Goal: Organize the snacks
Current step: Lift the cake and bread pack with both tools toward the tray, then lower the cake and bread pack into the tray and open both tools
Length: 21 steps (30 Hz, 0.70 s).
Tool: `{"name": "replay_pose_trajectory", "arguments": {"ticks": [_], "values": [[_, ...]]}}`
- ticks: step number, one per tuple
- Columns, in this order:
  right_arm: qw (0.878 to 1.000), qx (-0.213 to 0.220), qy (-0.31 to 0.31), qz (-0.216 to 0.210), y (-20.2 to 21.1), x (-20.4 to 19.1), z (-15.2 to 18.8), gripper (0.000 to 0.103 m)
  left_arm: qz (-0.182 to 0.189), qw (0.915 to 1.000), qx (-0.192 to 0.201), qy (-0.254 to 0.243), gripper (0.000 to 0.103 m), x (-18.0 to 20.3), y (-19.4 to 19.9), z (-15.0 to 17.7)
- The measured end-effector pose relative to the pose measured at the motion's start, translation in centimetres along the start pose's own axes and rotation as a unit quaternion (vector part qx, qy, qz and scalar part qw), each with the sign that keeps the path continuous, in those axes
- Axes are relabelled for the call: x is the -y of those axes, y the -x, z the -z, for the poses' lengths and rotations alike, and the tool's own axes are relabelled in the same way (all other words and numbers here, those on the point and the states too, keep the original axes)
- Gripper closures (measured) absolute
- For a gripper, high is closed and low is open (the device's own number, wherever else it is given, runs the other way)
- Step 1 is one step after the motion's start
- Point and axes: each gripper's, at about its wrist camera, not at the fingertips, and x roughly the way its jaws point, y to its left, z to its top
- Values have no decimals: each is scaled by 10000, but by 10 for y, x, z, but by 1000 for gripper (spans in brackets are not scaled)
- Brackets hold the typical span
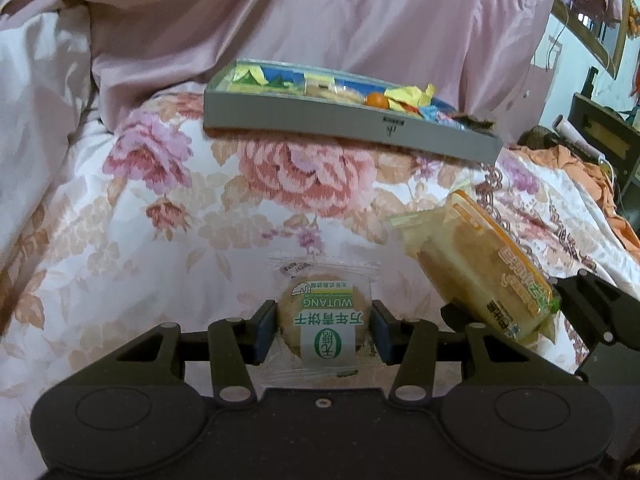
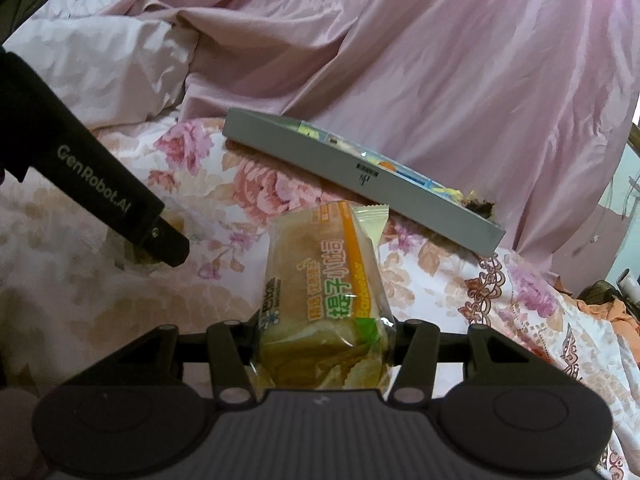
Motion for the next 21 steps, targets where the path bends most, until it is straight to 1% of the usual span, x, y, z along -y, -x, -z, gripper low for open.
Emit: {"name": "replay_pose_trajectory", "arguments": {"ticks": [6, 10, 15, 21], "values": [[9996, 156, -219, -78, 3, 5, -8, 47, 108, 9997, 208, 120, 52, 2, 3, -16], [9991, 314, -246, -108, 2, 8, -19, 47, 152, 9989, 419, 126, 52, 2, 3, -32], [9986, 426, -290, -144, -3, 13, -31, 47, 152, 9980, 610, 115, 52, 0, -2, -55], [9979, 547, -307, -178, -13, 16, -45, 47, 68, 9974, 723, -14, 52, -9, -10, -78]]}}
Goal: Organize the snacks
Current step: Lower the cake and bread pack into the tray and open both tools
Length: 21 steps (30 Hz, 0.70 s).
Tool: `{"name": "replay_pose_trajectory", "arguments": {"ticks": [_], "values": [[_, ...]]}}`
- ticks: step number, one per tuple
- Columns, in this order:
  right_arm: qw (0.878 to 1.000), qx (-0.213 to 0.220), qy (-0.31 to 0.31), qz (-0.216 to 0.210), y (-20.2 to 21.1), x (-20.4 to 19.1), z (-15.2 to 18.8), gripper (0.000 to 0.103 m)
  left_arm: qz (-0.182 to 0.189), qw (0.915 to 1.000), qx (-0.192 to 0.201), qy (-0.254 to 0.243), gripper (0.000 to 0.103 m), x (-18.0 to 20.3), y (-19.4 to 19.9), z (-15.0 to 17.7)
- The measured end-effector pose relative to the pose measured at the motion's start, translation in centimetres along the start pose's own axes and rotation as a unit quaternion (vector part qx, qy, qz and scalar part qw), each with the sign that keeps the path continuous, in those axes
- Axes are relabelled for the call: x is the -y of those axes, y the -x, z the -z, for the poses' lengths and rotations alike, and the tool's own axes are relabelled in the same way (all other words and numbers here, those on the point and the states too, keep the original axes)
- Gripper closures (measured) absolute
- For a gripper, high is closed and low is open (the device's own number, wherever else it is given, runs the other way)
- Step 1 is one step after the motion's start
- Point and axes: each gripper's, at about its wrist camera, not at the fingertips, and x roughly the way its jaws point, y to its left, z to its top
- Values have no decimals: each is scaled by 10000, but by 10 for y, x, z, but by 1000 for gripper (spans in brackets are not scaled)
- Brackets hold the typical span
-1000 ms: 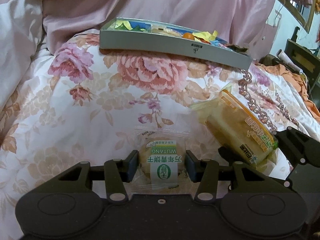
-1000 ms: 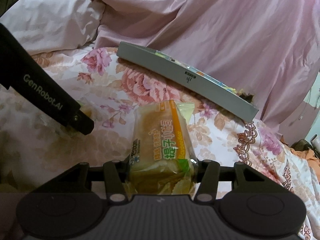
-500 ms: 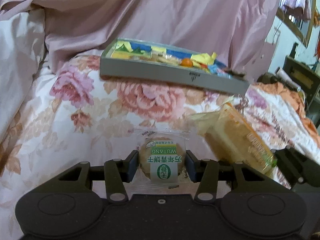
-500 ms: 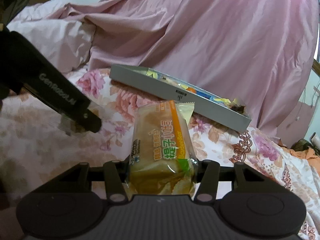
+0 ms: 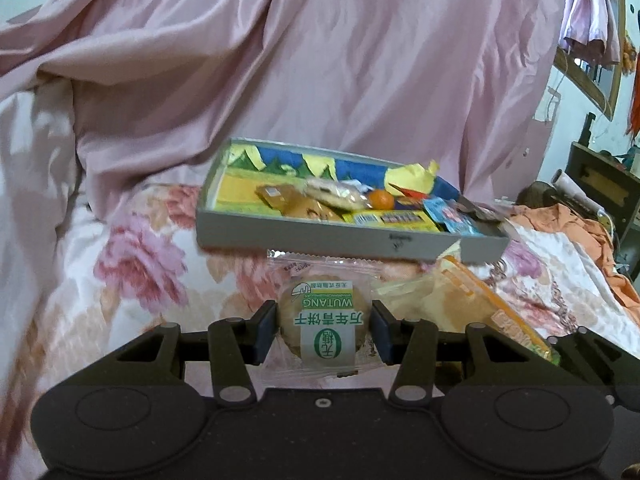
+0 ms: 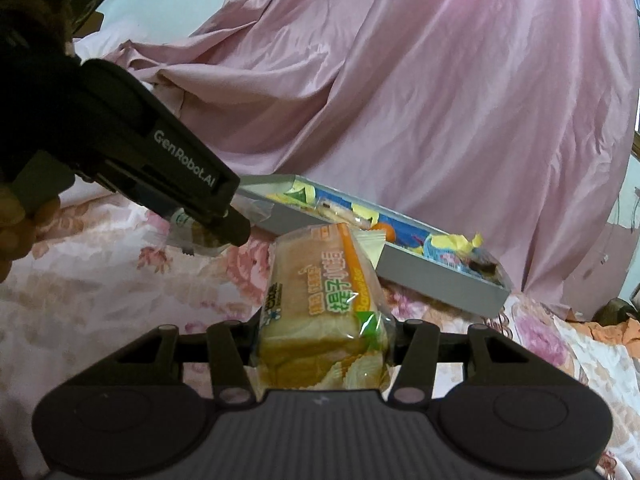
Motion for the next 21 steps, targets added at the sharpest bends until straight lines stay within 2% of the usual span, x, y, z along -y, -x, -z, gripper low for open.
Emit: {"name": "replay_pose_trajectory", "arguments": {"ticks": [14, 21], "values": [[9990, 418, -153, 51, -56, 21, -42, 47, -101, 9991, 402, 130, 52, -34, -45, -69], [9982, 554, -228, 2, -101, 31, -67, 47, -82, 9991, 293, 305, 52, -55, -81, -88]]}}
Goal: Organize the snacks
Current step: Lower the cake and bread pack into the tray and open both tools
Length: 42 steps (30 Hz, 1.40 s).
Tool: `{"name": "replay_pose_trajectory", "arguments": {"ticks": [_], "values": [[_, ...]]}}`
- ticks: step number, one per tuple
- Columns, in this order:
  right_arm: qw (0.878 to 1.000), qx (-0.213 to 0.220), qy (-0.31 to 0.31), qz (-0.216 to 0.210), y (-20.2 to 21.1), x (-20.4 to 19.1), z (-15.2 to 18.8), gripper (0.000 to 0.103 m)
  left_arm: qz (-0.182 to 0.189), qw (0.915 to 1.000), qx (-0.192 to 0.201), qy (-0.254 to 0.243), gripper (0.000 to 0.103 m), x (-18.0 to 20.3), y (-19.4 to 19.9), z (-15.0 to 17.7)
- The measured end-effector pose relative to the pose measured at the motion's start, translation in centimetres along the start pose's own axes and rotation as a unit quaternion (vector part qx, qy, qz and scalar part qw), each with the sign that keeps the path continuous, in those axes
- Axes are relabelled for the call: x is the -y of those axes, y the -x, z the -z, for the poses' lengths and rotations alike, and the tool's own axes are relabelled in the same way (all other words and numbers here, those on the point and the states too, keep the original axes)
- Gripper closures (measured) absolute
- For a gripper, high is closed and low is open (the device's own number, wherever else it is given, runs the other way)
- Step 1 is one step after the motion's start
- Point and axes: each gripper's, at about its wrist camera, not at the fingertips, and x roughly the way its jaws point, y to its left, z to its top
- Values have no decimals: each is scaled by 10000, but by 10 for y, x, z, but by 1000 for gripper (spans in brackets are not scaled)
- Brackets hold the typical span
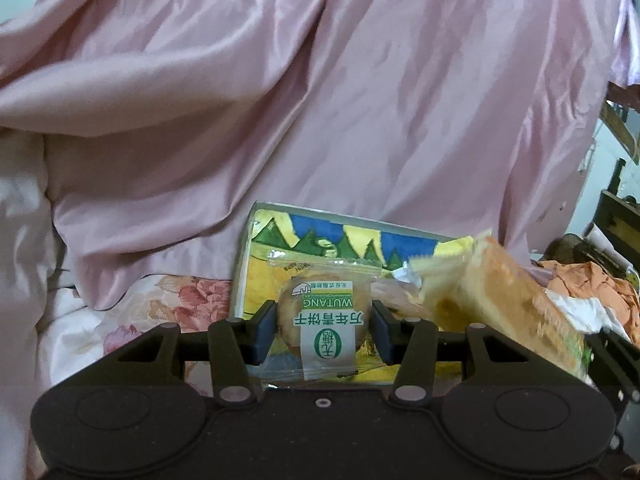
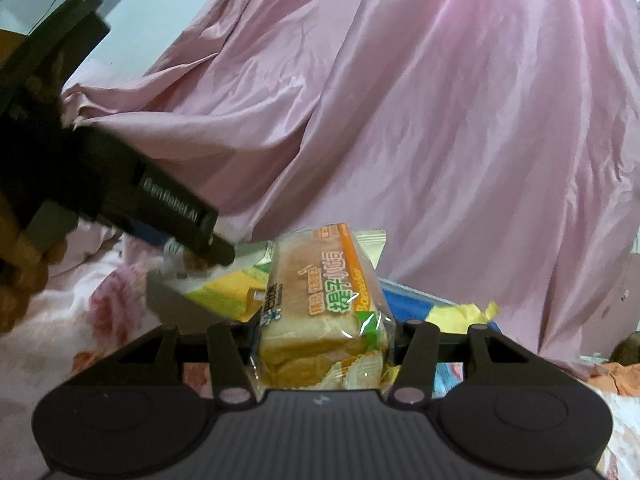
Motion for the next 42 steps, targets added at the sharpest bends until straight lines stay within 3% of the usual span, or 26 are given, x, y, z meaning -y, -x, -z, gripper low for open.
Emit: {"name": "replay_pose_trajectory", "arguments": {"ticks": [15, 29, 32, 42], "values": [[9989, -348, 122, -294, -83, 8, -14, 47, 161, 9975, -110, 679, 52, -31, -37, 0], [9971, -444, 118, -604, -88, 6, -11, 46, 117, 9966, -176, 793, 51, -29, -41, 0], [9970, -483, 32, -603, -90, 7, -12, 46, 114, 9964, -167, 819, 47, -30, -41, 0], [9964, -445, -350, -625, -86, 14, -13, 28, 89, 9954, -153, 943, 33, -31, -37, 0]]}}
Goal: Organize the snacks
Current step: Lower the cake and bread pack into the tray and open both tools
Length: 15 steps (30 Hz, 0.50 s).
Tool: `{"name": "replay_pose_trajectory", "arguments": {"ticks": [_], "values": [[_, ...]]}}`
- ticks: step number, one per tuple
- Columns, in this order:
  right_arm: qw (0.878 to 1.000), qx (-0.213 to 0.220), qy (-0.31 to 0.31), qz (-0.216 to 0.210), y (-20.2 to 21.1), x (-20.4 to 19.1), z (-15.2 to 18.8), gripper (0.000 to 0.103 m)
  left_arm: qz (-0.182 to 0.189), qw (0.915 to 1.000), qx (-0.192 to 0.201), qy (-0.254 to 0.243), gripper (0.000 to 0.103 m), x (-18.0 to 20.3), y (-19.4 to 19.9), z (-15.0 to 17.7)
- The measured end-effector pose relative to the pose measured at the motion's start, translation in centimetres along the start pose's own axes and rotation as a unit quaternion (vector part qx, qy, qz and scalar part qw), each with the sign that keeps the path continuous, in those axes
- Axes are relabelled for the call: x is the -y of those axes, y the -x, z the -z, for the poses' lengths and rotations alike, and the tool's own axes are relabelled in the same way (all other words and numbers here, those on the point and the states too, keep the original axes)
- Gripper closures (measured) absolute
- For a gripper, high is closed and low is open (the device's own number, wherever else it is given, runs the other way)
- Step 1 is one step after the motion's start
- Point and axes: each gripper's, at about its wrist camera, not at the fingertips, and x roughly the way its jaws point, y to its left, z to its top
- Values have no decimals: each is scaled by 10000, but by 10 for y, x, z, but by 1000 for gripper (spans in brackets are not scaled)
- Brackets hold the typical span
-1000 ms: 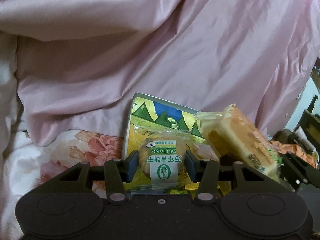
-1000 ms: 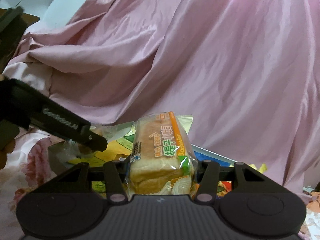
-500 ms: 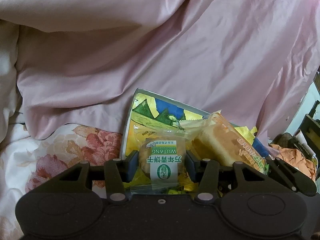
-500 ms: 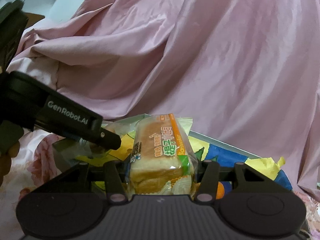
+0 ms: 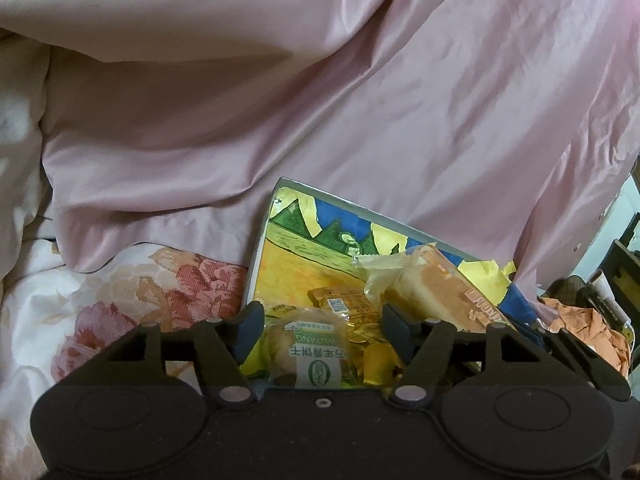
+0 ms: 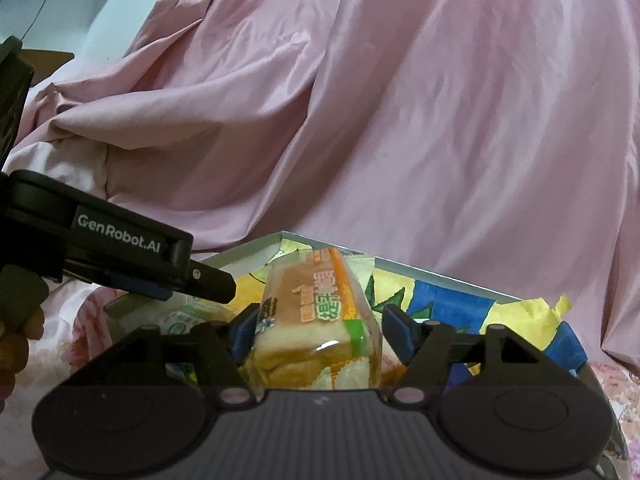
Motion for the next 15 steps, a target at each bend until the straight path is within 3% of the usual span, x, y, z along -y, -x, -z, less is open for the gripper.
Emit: {"name": "replay_pose_trajectory", "arguments": {"ticks": [7, 11, 15], "values": [[10000, 84, -23, 34, 13, 0, -1, 9, 71, 9999, 78, 83, 18, 4, 13, -4], [9997, 189, -36, 132, 27, 3, -5, 4, 18, 9998, 176, 134, 8, 7, 26, -6], [9993, 279, -138, 193, 42, 8, -12, 1, -15, 9997, 228, 78, 5, 13, 39, -9]]}}
